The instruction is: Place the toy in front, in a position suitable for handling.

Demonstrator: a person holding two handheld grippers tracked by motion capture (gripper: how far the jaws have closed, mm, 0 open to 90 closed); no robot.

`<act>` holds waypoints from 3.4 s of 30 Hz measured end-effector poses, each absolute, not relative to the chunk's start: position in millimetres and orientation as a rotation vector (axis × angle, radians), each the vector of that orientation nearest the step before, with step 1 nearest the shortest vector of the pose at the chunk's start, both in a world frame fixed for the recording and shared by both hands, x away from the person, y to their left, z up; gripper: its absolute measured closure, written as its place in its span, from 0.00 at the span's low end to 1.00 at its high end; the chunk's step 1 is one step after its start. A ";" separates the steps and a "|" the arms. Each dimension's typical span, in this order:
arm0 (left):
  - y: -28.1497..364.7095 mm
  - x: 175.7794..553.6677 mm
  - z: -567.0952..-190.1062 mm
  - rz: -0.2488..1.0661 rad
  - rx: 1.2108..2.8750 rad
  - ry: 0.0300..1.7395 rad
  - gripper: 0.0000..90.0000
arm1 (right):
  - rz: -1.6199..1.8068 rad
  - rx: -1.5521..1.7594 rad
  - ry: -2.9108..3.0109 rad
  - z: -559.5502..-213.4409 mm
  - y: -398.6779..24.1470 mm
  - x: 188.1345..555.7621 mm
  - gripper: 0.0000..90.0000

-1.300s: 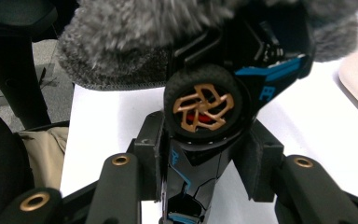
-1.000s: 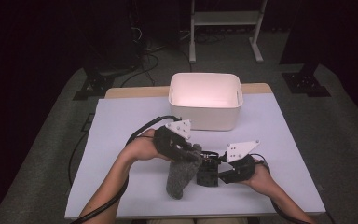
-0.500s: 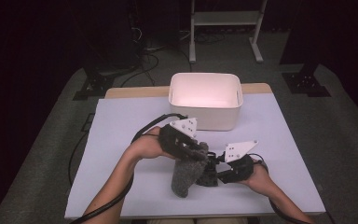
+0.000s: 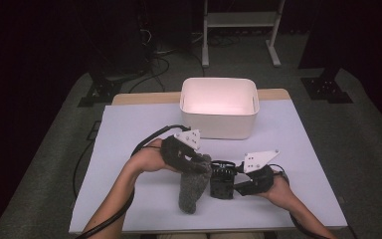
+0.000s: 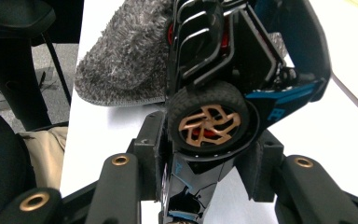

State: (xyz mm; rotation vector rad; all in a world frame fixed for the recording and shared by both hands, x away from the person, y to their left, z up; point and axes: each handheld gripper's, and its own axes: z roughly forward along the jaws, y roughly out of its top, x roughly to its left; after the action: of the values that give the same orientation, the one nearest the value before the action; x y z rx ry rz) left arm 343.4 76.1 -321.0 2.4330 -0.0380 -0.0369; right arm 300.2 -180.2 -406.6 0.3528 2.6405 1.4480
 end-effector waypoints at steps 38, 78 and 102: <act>61.6 342.5 -319.1 -0.098 2.342 -0.087 0.79 | 1.386 0.320 2.660 -402.3 -179.1 298.7 0.62; 54.3 337.5 -343.6 -0.164 2.376 -0.100 0.78 | 1.265 0.301 2.797 -384.8 -183.0 302.8 0.48; 59.0 332.6 -336.2 -0.130 2.368 -0.121 0.78 | 1.298 0.278 2.695 -384.5 -178.4 294.3 0.63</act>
State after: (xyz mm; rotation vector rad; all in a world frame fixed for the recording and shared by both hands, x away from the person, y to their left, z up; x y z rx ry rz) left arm 332.6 59.0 -336.2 2.3681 -0.1212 -0.1299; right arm 294.3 -178.4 -384.5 0.2782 2.6947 1.2979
